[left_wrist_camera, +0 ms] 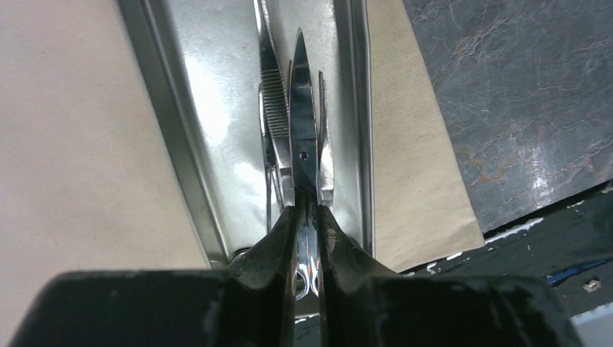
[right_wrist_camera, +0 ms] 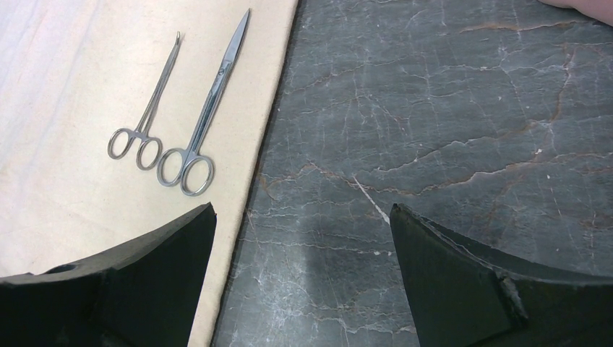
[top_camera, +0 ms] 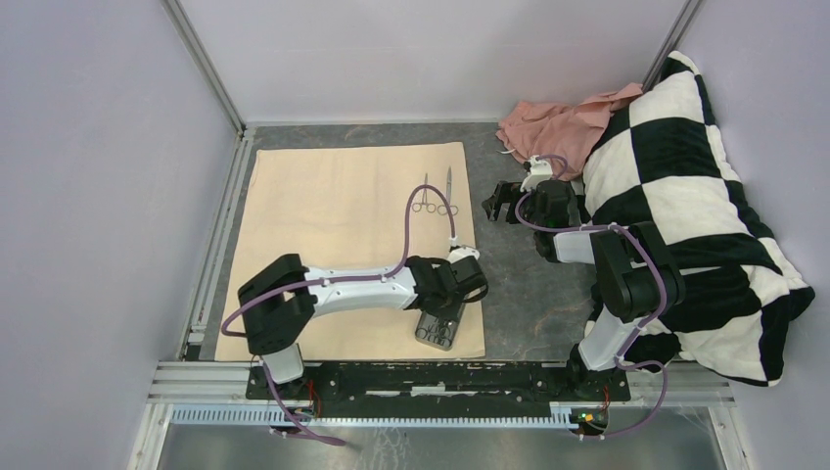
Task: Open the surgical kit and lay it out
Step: Pick up the medical item from the container, then place the medical item in the surgical kit.
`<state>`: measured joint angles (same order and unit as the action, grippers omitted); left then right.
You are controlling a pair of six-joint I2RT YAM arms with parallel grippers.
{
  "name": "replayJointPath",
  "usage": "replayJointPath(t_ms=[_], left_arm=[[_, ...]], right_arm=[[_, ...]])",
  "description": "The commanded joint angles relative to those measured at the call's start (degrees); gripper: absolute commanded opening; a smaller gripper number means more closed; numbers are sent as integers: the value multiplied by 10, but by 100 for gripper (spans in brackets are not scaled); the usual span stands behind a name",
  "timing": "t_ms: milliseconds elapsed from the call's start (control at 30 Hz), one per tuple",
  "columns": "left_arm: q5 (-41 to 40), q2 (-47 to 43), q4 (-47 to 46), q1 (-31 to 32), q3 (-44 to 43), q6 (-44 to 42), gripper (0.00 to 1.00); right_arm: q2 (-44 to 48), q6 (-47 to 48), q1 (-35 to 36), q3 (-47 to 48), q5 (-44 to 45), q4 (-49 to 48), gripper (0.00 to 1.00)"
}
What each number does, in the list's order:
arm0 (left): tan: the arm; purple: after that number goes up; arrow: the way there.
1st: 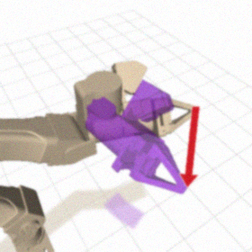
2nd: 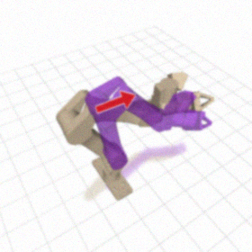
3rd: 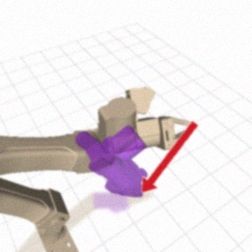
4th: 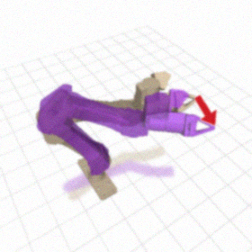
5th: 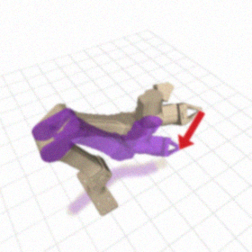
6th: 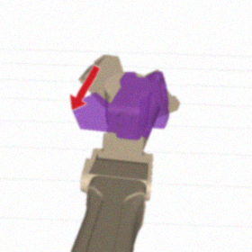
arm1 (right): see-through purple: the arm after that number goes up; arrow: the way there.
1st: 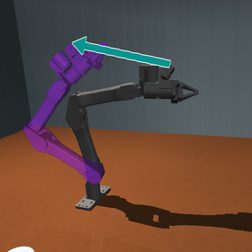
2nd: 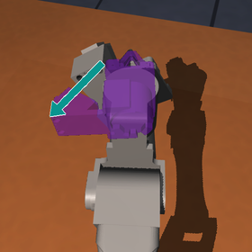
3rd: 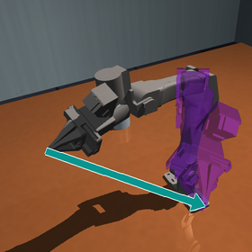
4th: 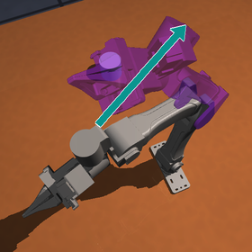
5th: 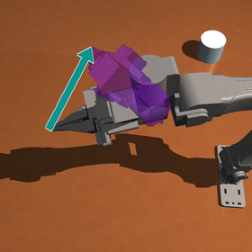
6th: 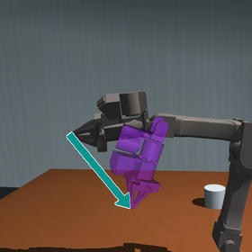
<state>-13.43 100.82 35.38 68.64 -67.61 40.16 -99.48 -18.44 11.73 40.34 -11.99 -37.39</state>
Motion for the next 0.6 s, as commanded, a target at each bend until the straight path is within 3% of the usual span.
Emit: replayJointPath(t_ms=[0, 200, 300, 433, 567], left_arm=[[12, -62, -33, -23, 23, -4, 6], [108, -174, -159, -93, 128, -22, 4], [172, -255, -244, -161, 195, -29, 2], [237, -335, -317, -261, 250, -41, 2], [299, -359, -351, -336, 267, -57, 2]], right_arm=[[-1, -4, -2, 16, -10, -8, 98], [6, -28, 0, 9, -88, -49, 98], [1, -139, 11, -18, -178, -189, 96], [-12, -211, 81, -16, -218, -280, 96], [-41, -265, 136, 6, -246, -357, 96]])
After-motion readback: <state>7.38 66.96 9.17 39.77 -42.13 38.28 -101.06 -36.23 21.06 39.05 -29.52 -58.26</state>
